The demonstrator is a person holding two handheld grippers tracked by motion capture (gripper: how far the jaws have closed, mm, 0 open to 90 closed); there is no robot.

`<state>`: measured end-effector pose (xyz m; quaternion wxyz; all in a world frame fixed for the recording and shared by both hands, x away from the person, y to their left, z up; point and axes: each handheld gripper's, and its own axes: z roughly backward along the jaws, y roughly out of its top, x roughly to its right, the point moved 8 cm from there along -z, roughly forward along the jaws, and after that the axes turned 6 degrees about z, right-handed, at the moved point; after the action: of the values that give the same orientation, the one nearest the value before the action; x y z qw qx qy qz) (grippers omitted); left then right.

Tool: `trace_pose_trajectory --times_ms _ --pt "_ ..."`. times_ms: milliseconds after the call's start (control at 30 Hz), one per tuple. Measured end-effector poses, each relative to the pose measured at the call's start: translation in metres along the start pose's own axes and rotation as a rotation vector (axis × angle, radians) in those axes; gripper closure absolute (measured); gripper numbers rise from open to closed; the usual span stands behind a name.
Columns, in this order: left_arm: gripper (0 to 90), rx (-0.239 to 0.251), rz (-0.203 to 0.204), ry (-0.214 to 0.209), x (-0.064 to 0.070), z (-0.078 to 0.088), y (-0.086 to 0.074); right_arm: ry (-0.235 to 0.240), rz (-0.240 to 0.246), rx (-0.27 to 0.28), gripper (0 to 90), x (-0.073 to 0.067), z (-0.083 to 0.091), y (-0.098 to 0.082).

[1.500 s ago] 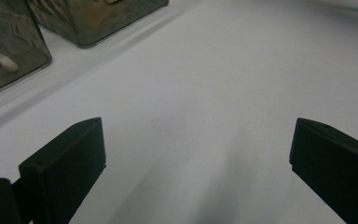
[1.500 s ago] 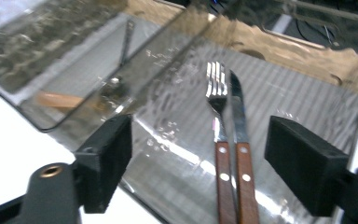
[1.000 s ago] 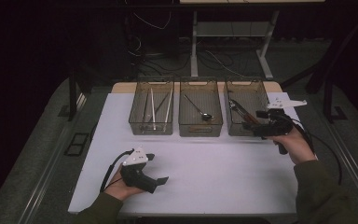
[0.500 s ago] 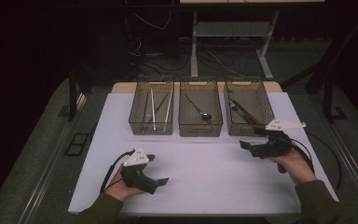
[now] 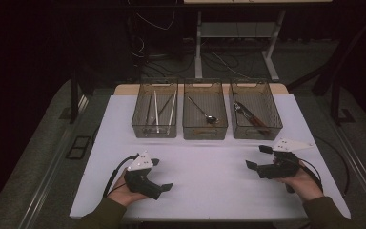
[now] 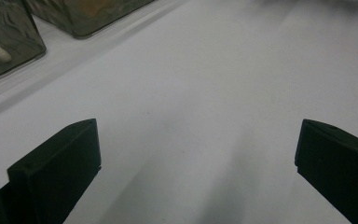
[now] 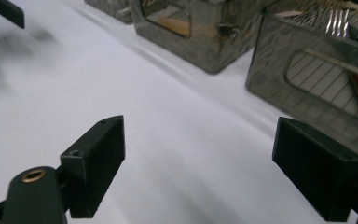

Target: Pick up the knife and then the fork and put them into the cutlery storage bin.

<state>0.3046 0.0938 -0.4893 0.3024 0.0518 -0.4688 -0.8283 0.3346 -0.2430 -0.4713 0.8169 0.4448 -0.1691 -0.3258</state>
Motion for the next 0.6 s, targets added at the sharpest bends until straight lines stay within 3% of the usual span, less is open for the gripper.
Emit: trace_pose_trajectory --times_ms 600 --pt "0.0 0.002 -0.001 -0.002 0.001 0.001 0.001 0.053 -0.006 -0.015 17.1 -0.03 0.003 -0.022"
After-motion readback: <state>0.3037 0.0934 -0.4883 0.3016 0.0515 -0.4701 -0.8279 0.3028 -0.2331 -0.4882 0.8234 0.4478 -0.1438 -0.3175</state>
